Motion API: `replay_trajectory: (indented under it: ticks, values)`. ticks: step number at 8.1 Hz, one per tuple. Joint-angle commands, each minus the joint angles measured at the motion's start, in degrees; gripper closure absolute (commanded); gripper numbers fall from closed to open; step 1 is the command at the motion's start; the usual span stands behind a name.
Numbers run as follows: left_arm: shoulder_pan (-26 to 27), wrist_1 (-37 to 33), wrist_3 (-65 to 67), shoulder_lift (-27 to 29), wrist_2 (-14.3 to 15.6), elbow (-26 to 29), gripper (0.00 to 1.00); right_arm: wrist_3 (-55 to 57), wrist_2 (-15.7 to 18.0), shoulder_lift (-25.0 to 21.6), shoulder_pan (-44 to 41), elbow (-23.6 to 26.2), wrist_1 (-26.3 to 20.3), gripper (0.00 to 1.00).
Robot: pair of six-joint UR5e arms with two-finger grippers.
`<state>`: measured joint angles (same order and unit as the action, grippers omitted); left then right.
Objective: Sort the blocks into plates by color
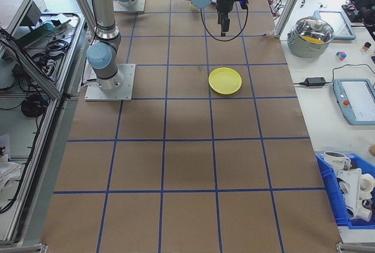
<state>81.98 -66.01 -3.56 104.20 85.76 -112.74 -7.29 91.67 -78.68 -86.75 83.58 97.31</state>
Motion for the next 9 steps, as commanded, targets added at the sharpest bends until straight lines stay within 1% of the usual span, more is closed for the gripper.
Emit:
replay_trajectory:
  ticks: [1, 2, 3, 4, 5, 6, 7, 8, 9]
  values:
    - [6.8, -6.0, 9.6, -5.8, -2.3, 1.6, 1.00, -0.1, 0.0, 0.0, 0.0, 0.0, 0.2, 0.00]
    - [12.8, -5.9, 12.8, -5.9, -2.6, 1.9, 1.00, -0.1, 0.0, 0.0, 0.0, 0.0, 0.3, 0.00]
    - [19.5, -4.9, 17.7, -4.9, -3.7, 2.0, 1.00, -0.1, 0.0, 0.0, 0.0, 0.0, 0.3, 0.00]
    - [24.1, -4.3, 22.7, -4.0, -3.8, 3.0, 1.00, -0.1, 0.0, 0.0, 0.0, 0.0, 0.3, 0.00]
    - [26.3, -4.0, 25.6, -3.0, -4.2, 5.4, 1.00, -0.1, 0.0, 0.0, 0.0, 0.0, 0.3, 0.00]
    - [28.6, -3.8, 31.8, -1.3, -7.7, 7.5, 1.00, -0.1, 0.0, 0.0, 0.0, 0.0, 0.2, 0.00]
    - [31.0, 1.6, 40.0, 1.9, -10.1, 10.8, 1.00, -0.1, 0.0, 0.0, 0.0, 0.0, 0.2, 0.00]
    - [32.4, 3.8, 40.2, 6.0, -9.9, 13.3, 1.00, -0.1, 0.0, 0.0, 0.0, 0.0, 0.2, 0.00]
    - [32.9, 4.0, 40.1, 9.4, -9.9, 15.1, 1.00, -0.1, 0.1, -0.1, 0.0, 0.0, 0.2, 0.00]
